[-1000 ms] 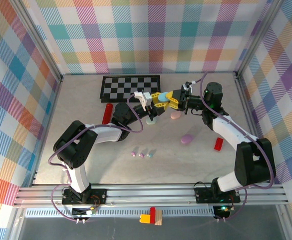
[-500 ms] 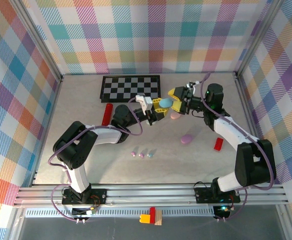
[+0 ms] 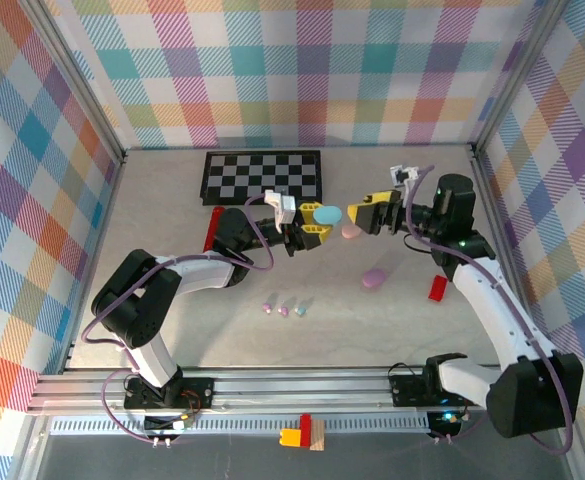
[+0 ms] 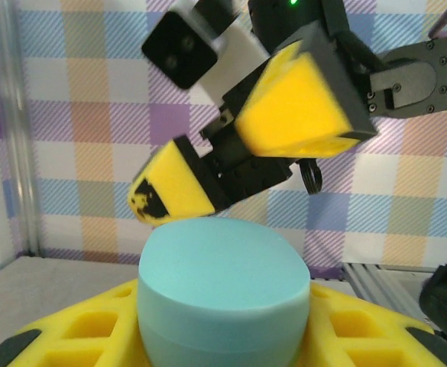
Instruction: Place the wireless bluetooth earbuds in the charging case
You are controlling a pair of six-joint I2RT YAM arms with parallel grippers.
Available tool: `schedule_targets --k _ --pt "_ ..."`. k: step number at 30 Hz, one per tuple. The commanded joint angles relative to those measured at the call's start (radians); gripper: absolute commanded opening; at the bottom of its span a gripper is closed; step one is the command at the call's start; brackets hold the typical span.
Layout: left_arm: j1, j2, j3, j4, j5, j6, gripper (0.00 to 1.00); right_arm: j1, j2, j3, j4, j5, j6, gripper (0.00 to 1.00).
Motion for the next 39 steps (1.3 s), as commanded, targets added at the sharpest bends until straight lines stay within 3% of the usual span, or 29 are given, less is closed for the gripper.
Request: schedule_targets --k 1,4,13,23,33,39 --pt "0.008 -0.041 -0.005 0.049 0.083 -0.045 0.40 0.068 -0.027 0.034 -0.122 0.035 -0.366 0.90" --pt "0.010 -0.050 -0.003 0.049 0.106 -0.060 0.39 0.120 -0.018 0.058 -0.168 0.085 -0.443 0.90" --pt "0.010 -0.070 -0.004 0.050 0.118 -0.088 0.39 0.142 0.022 0.086 -0.168 0.133 -0.430 0.90" --pt "0.008 -0.049 -0.009 0.052 0.142 -0.086 0.39 0.141 0.005 0.101 -0.066 0.192 -0.215 0.89" --pt "0.008 -0.067 -0.024 0.052 0.153 -0.090 0.39 0.141 0.059 0.162 -0.073 0.192 -0.152 0.87" --pt "0.009 -0.075 -0.023 0.051 0.170 -0.105 0.39 0.141 0.093 0.203 -0.140 0.188 -0.154 0.81"
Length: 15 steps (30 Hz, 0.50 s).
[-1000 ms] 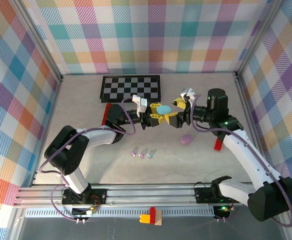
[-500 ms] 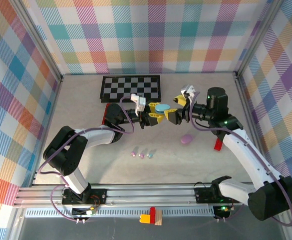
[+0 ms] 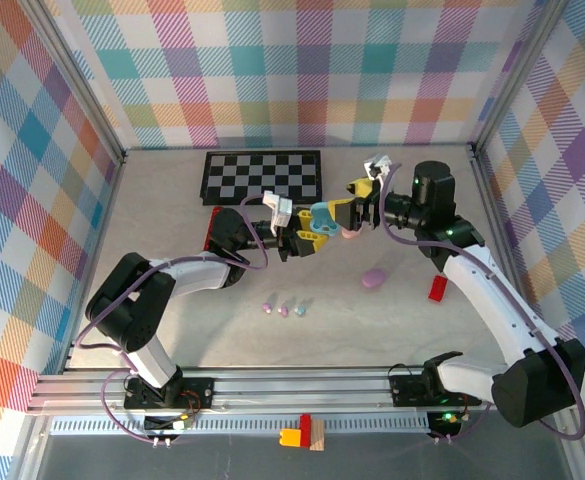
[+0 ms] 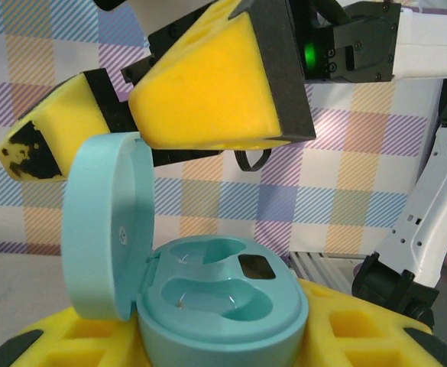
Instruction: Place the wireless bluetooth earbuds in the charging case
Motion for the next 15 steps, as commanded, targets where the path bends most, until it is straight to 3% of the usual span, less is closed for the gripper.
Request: schedule_targets --k 1,9,15 --pt "0.002 -0.037 -0.005 0.055 0.040 -0.022 0.39 -0.002 0.014 0.041 -0.040 -0.012 0.005 0.80" --pt "0.002 -0.022 0.011 0.056 0.037 -0.049 0.39 -0.001 -0.021 0.016 -0.027 -0.131 -0.089 0.85" --pt "0.002 -0.020 0.018 0.056 0.043 -0.053 0.40 0.008 -0.013 0.005 -0.034 -0.159 -0.123 0.83"
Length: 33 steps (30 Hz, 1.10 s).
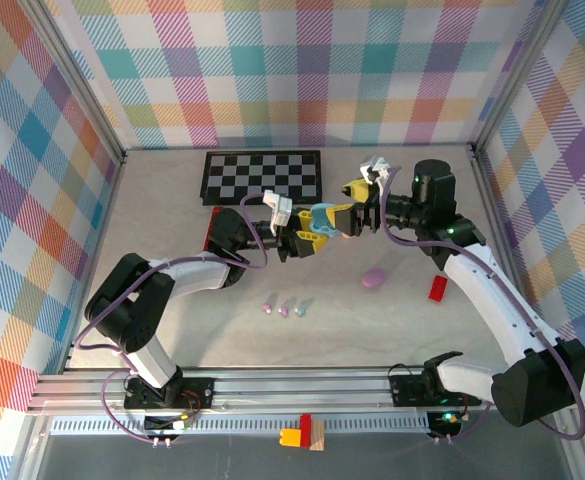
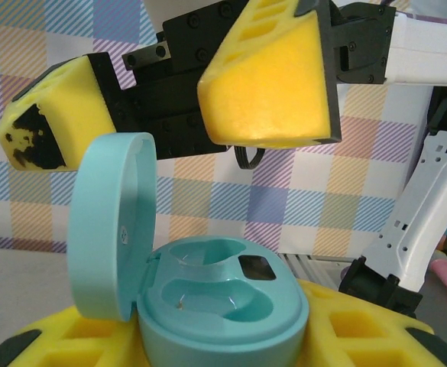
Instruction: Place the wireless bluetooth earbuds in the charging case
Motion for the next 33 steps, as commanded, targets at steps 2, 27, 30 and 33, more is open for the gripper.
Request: schedule_targets --k 2,27,30,33 --pt "0.002 -0.016 0.023 0.056 0.035 -0.019 0.40 0.017 -0.008 -0.008 0.001 -0.061 -0.051 0.82" --pt "0.156 -0.033 -0.015 0.059 -0.010 0.020 0.40 -0.012 -0.232 -0.344 0.347 0.148 0.520 0.83" --pt "0.178 -0.028 -0.011 0.059 -0.020 0.031 0.40 0.026 -0.244 -0.414 0.359 0.179 0.608 0.82" --pt "0.202 -0.025 -0.004 0.061 -0.030 0.032 0.40 0.082 -0.198 -0.430 0.257 0.234 0.688 0.79"
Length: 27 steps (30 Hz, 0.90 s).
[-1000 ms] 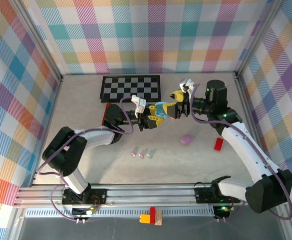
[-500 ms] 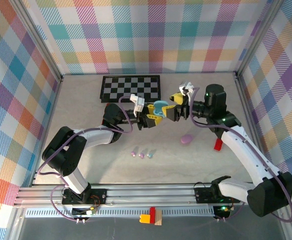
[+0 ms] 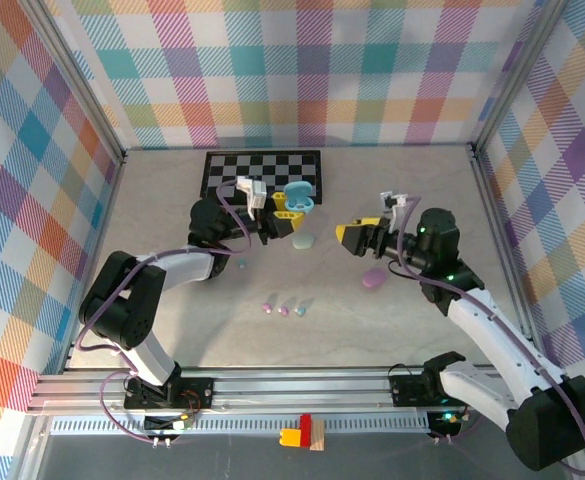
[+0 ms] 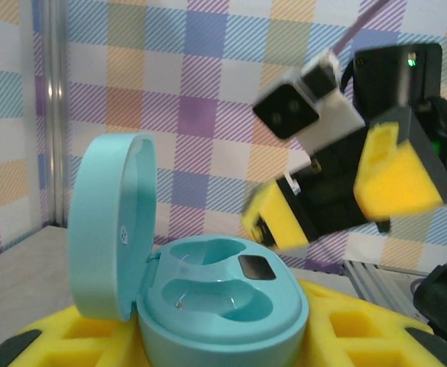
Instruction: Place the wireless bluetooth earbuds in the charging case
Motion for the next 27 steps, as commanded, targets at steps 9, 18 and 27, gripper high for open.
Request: schedule_targets --k 9,18,27 --pt "0.068 -0.039 0.008 0.058 -0.018 0.027 0.39 0.222 0.309 -0.093 -0.107 0.115 0.542 0.69" --pt "0.074 -0.037 0.023 0.056 -0.017 0.038 0.39 0.340 0.570 -0.052 -0.050 0.049 0.725 0.49" --pt "0.074 -0.042 0.024 0.056 -0.015 0.036 0.39 0.358 0.711 0.024 -0.089 0.015 0.720 0.37"
